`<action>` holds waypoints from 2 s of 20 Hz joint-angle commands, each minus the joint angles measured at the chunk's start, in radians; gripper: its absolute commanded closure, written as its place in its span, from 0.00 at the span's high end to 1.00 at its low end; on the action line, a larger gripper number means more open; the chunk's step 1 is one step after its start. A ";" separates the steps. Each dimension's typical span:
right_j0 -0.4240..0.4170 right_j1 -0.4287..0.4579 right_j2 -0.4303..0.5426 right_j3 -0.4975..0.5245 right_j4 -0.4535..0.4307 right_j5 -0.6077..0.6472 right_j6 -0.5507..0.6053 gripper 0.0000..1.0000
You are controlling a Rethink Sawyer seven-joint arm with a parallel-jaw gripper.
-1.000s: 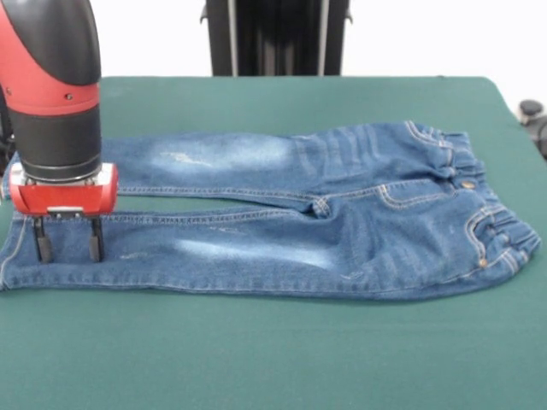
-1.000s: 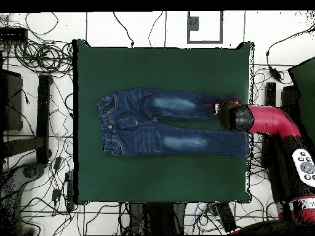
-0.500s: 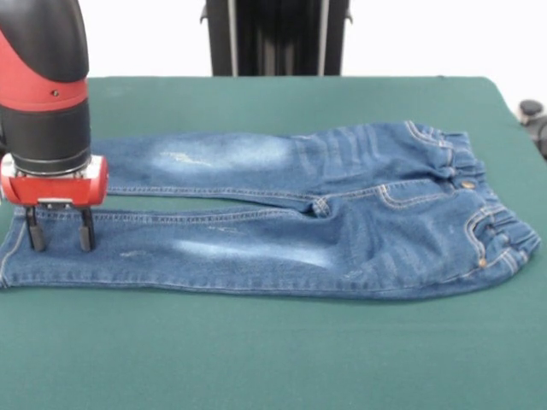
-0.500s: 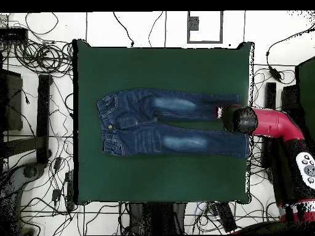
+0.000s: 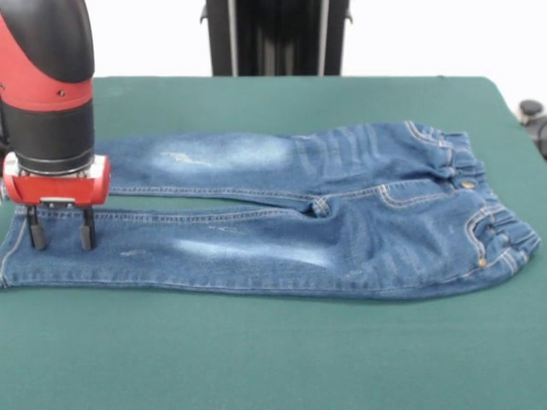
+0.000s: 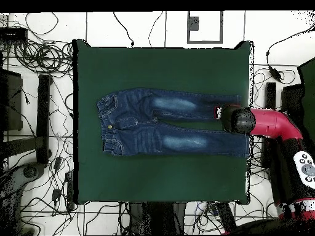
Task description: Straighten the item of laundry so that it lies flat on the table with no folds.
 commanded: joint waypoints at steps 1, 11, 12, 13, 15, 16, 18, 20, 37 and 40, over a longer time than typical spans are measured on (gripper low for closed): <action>0.091 0.030 -0.090 0.050 -0.033 -0.065 0.140 1.00; 0.247 -0.047 -0.274 0.038 -0.038 -0.076 0.264 1.00; 0.261 -0.046 -0.291 0.038 -0.035 -0.085 0.276 1.00; 0.275 -0.045 -0.307 0.039 -0.032 -0.093 0.289 1.00; 0.299 -0.047 -0.336 0.047 -0.020 -0.104 0.307 1.00; 0.306 -0.044 -0.347 0.046 -0.014 -0.111 0.311 1.00; 0.322 -0.038 -0.370 0.045 -0.003 -0.126 0.321 1.00; 0.318 -0.025 -0.368 0.043 0.010 -0.139 0.315 1.00; 0.150 0.124 -0.200 0.007 0.144 -0.192 0.074 1.00; 0.149 0.128 -0.212 0.004 0.142 -0.208 0.075 1.00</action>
